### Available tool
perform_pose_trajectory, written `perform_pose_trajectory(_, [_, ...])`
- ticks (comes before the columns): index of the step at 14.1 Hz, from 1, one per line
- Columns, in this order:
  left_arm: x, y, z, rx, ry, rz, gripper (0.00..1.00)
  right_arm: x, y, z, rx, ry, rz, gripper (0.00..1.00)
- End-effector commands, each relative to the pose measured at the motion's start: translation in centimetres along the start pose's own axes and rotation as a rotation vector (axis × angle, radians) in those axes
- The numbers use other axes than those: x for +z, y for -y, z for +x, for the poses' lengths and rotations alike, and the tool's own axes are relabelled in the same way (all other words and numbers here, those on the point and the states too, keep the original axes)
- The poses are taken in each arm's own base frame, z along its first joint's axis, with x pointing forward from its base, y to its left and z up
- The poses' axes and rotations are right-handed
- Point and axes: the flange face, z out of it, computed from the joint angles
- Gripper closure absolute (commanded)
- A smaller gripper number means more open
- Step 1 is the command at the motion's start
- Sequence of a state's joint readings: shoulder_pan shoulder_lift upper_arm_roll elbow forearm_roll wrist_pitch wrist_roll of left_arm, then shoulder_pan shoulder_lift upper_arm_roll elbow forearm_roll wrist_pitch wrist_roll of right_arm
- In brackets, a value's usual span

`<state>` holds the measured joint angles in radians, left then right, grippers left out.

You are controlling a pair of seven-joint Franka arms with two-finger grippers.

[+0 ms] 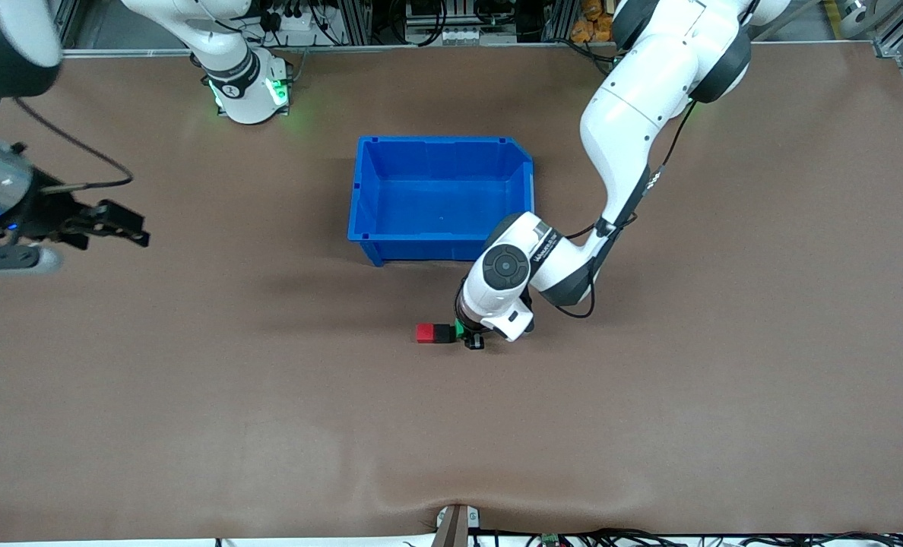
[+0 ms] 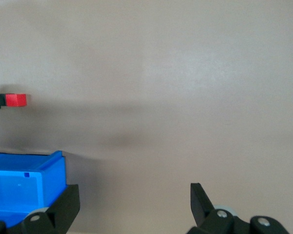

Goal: Attach green and red cubes to black cube
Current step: 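Press the green cube against the black cube with the left gripper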

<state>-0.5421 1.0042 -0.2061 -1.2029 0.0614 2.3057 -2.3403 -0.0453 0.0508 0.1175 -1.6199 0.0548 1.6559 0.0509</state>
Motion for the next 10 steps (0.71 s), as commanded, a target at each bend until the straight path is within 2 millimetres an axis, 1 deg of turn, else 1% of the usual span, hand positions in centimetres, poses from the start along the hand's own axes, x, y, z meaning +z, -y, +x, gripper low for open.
perform_pose_trajectory(1, [0.6, -0.4, -0.7, -0.013, 0.019, -0.023, 1.00, -5.0, -1.3, -1.0, 0.006, -0.046, -0.032, 0.00])
perform_pose_trajectory(2, [0.6, -0.4, -1.0, -0.008, 0.028, -0.036, 1.00, -5.5, -1.8, 0.1, 0.007, -0.040, -0.061, 0.00])
perform_pose_trajectory(3, [0.3, -1.1, -0.6, -0.007, 0.037, -0.063, 0.88, -5.7, -2.8, 0.0, 0.022, -0.011, -0.067, 0.00])
perform_pose_trajectory(4, [0.9, -0.9, -0.7, 0.006, 0.032, -0.069, 0.47, -5.8, -4.1, -0.3, 0.043, 0.016, -0.041, 0.00])
perform_pose_trajectory(5, [1.0, -0.8, -0.7, 0.018, 0.024, -0.077, 0.00, -6.2, -4.6, -1.0, 0.061, 0.035, 0.022, 0.00])
perform_pose_trajectory(6, [1.2, -0.5, -0.9, 0.027, 0.021, -0.075, 0.00, -6.0, -5.3, -1.3, 0.073, 0.061, 0.032, 0.00])
perform_pose_trajectory(7, [1.2, -0.5, -0.8, 0.035, 0.016, -0.078, 0.00, -6.3, -5.6, -1.3, 0.076, 0.058, 0.026, 0.00])
perform_pose_trajectory(8, [1.0, -0.4, -0.8, 0.053, 0.013, -0.078, 0.00, -7.4, -6.4, -1.4, 0.093, 0.037, 0.022, 0.00])
perform_pose_trajectory(9, [0.4, -0.4, -0.9, 0.059, 0.011, -0.081, 0.00, -8.2, -6.2, -1.4, 0.091, 0.021, 0.017, 0.00])
perform_pose_trajectory(10, [-1.2, -0.6, -1.4, 0.064, 0.017, -0.094, 0.00, -8.2, -6.4, -1.5, 0.093, 0.021, 0.001, 0.00])
